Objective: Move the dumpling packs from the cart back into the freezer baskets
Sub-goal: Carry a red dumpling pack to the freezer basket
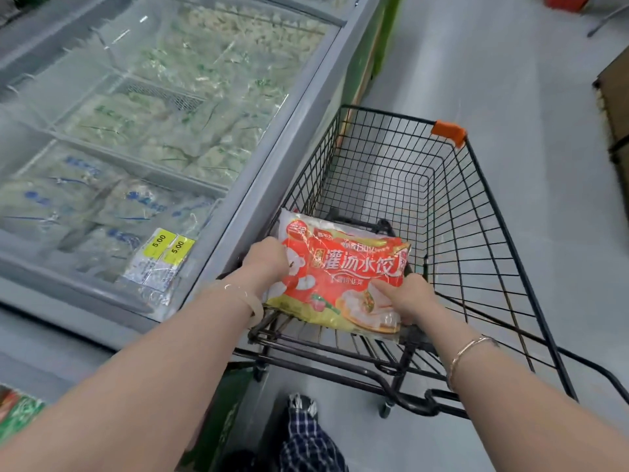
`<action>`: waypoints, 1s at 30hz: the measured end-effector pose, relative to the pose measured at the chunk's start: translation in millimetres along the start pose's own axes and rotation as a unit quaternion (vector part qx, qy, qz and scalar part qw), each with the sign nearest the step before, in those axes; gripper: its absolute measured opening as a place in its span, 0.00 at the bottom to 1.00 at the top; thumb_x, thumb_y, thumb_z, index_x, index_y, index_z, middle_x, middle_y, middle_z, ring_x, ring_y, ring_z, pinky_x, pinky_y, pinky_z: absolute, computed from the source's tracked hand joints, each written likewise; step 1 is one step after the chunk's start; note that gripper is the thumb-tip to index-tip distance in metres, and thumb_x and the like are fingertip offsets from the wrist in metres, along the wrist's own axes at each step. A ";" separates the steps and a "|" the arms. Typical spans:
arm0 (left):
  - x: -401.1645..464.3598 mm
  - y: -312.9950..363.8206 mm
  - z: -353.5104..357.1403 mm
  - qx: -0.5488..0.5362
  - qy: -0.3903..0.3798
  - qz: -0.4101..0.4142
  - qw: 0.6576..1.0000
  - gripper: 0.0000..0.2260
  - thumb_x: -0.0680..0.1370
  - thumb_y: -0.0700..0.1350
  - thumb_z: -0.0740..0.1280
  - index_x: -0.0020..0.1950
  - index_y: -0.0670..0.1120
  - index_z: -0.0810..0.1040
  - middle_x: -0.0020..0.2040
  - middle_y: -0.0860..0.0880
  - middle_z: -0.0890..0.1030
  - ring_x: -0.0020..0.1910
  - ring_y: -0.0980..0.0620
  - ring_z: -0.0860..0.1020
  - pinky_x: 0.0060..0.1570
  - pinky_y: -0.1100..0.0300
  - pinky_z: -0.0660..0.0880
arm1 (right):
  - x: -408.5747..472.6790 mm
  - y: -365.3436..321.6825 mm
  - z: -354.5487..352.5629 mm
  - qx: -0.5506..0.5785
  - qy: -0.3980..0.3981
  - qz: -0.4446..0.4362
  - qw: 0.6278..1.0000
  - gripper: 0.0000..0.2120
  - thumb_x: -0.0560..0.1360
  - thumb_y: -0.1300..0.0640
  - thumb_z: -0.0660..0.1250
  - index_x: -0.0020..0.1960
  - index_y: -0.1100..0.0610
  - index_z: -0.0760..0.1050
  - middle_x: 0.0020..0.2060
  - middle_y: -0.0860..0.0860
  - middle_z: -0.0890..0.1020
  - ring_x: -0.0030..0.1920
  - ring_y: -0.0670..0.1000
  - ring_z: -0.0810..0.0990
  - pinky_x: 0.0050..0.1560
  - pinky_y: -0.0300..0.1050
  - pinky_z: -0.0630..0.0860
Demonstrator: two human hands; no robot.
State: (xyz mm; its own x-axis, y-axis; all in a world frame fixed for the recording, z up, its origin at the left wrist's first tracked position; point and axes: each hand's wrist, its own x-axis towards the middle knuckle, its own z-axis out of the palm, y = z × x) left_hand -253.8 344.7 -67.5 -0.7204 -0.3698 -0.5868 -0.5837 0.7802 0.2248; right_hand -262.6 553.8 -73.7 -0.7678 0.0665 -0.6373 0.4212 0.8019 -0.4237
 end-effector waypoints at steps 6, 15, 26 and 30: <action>4.8 0.9 9.8 -0.147 -0.038 -0.006 0.988 0.16 0.81 0.42 0.57 0.66 0.37 0.69 0.64 0.40 0.75 0.64 0.41 0.74 0.64 0.50 0.71 | 7.5 9.7 2.5 0.115 -0.012 0.059 0.992 0.16 0.77 0.51 0.64 0.55 0.64 0.76 0.48 0.56 0.82 0.51 0.57 0.81 0.54 0.51 0.78; 5.0 -6.5 18.0 -0.276 -0.040 -0.006 0.960 0.16 0.81 0.43 0.58 0.56 0.32 0.77 0.54 0.35 0.81 0.52 0.39 0.79 0.56 0.48 0.76 | 11.9 8.1 -4.3 0.151 0.057 0.014 0.987 0.11 0.77 0.56 0.63 0.56 0.60 0.76 0.54 0.56 0.82 0.55 0.58 0.80 0.59 0.56 0.75; -40.1 -33.8 -83.2 -0.229 0.226 0.004 0.947 0.18 0.83 0.42 0.51 0.59 0.33 0.76 0.60 0.32 0.77 0.62 0.36 0.74 0.59 0.50 0.68 | -38.4 -110.6 -20.0 0.153 0.174 -0.116 0.966 0.15 0.80 0.54 0.57 0.58 0.62 0.74 0.55 0.56 0.80 0.56 0.60 0.77 0.55 0.49 0.72; -66.5 -87.2 -113.9 -0.247 0.290 -0.056 0.923 0.18 0.83 0.43 0.51 0.60 0.33 0.74 0.61 0.33 0.76 0.63 0.36 0.73 0.60 0.50 0.68 | -72.9 -165.7 -1.0 0.114 0.157 -0.179 0.964 0.18 0.80 0.52 0.57 0.59 0.66 0.73 0.59 0.62 0.77 0.61 0.62 0.74 0.60 0.54 0.70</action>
State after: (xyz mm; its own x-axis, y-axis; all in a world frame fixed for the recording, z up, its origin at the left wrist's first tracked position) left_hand -197.6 243.8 40.6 -0.6405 -0.7540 -0.1454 -0.6632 0.4478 0.5997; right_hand -276.9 416.7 43.6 -0.9771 0.0144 -0.2125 0.1695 0.6571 -0.7345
